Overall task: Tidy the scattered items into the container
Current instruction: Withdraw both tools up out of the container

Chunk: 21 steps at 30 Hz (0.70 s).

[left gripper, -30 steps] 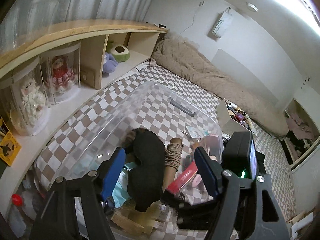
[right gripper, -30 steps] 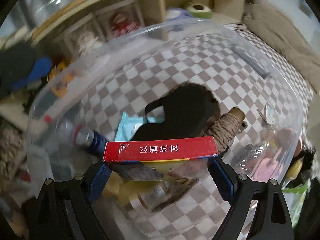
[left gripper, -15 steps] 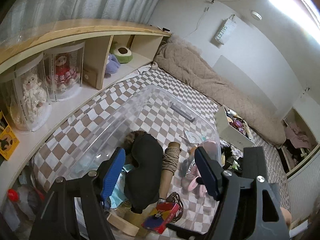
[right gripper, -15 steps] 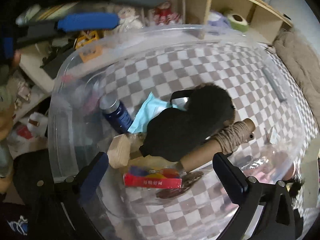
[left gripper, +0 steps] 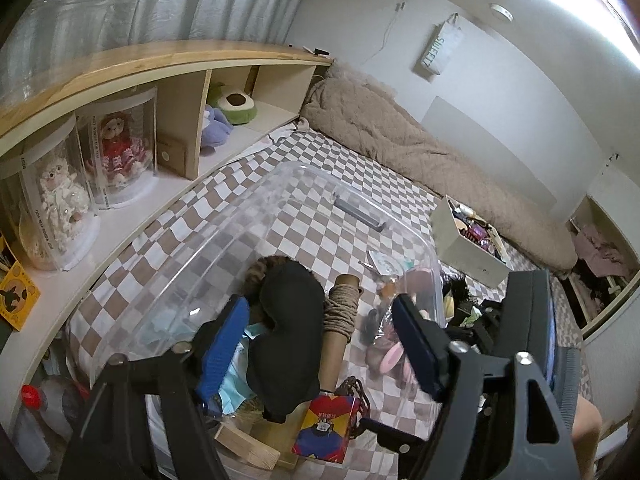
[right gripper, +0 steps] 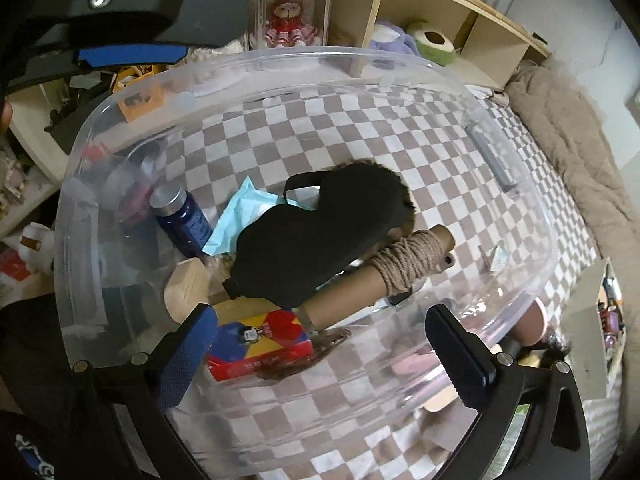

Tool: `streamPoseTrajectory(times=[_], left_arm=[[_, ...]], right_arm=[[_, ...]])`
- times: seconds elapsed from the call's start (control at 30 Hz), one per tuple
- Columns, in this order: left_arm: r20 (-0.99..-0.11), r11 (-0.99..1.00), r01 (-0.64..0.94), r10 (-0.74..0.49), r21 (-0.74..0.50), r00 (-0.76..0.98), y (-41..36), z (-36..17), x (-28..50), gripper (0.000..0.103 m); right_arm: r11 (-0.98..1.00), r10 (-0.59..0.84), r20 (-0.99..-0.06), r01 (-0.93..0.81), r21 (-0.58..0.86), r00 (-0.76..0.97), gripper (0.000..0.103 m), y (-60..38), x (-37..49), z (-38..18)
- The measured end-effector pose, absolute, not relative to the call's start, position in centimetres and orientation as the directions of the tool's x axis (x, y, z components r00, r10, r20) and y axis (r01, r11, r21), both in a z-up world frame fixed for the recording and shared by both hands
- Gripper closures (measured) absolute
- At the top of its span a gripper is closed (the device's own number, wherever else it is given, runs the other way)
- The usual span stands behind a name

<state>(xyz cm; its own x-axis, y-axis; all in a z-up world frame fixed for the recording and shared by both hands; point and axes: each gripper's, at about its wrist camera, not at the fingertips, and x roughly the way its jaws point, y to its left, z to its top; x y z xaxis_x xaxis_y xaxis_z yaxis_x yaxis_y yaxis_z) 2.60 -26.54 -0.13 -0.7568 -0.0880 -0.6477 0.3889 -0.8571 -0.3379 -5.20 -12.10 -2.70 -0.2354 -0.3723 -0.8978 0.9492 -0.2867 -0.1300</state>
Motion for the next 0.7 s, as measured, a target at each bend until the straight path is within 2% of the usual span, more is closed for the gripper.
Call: streamPoseTrajectory(times=[0.07,0.27,0.37,0.47,0.7], left_arm=[[-0.648,-0.857,0.391,-0.091,-0.335,-0.756,-26.5,-0.2,2.7,0.014],[-0.645,-0.854,0.400,-0.103,-0.332,-0.757,-26.5,-0.1,3.1,0.012],[-0.636,-0.847,0.410,-0.116,-0.337,-0.763,-26.7,0.1,3.5,0.003],[-0.635,-0.845,0.418,-0.126,-0.333,-0.762,-26.7,0.1,3.7,0.000],[-0.651,-0.858,0.447,-0.192,-0.251,-0.734,-26.1,-0.3,3.9,0.000]], right_arm=[[-0.295,-0.372,-0.894,0.945,-0.142,-0.250,0.000,-11.9,-5.3,-2.6],[-0.326,-0.385,-0.884,0.935,-0.138,-0.265,0.000,-11.1,-5.7,-2.1],[-0.345,-0.389,-0.880,0.929,-0.136,-0.273,0.000,-10.5,-6.0,-1.9],[-0.378,-0.393,-0.872,0.916,-0.137,-0.293,0.000,-9.6,-6.5,-1.6],[-0.509,-0.423,-0.849,0.858,-0.068,-0.317,0.000,-7.3,-8.4,-0.5]])
